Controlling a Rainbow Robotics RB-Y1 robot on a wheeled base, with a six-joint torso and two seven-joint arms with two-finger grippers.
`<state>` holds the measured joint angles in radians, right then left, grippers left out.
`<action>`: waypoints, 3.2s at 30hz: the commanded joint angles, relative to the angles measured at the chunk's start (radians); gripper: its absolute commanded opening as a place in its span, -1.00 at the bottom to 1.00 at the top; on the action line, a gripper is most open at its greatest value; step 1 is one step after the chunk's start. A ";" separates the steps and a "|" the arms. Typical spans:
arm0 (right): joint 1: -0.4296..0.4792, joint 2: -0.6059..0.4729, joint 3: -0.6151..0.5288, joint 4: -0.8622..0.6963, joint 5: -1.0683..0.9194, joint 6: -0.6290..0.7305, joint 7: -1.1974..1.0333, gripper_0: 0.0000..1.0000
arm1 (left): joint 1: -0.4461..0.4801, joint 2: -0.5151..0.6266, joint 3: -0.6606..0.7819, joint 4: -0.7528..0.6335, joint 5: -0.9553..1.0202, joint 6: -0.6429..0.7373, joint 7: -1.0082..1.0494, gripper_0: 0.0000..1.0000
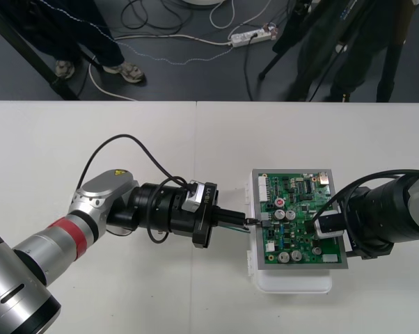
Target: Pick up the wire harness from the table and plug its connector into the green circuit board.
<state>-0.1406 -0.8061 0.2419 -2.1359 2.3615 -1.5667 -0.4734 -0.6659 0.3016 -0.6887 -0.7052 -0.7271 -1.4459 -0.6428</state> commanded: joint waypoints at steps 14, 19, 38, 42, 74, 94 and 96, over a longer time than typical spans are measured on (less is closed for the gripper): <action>-0.025 0.010 0.011 0.001 -0.025 -0.004 -0.016 1.00 | -0.040 -0.021 -0.023 -0.040 0.008 0.018 -0.070 -1.00; -0.027 0.010 0.011 0.001 -0.027 -0.004 -0.033 1.00 | -0.040 -0.021 -0.025 -0.042 -0.002 0.018 -0.064 -1.00; -0.033 0.008 0.013 0.001 -0.039 -0.004 -0.082 1.00 | -0.037 -0.024 -0.025 -0.042 -0.014 0.021 -0.058 -1.00; -0.033 0.010 0.013 0.001 -0.041 -0.004 -0.088 1.00 | -0.038 -0.026 -0.026 -0.043 -0.014 0.019 -0.060 -1.00; -0.033 0.010 0.013 0.001 -0.042 -0.004 -0.082 1.00 | -0.021 -0.049 -0.025 -0.080 -0.014 0.053 -0.081 -1.00; -0.033 0.010 0.013 0.001 -0.044 -0.004 -0.083 1.00 | -0.008 -0.056 -0.026 -0.120 -0.020 0.102 -0.080 -1.00; -0.033 0.010 0.013 0.001 -0.044 -0.004 -0.083 1.00 | -0.008 -0.056 -0.025 -0.119 -0.021 0.105 -0.080 -1.00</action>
<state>-0.1452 -0.8047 0.2418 -2.1149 2.3316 -1.5681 -0.5346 -0.6574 0.2985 -0.6901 -0.7533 -0.7474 -1.4048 -0.6429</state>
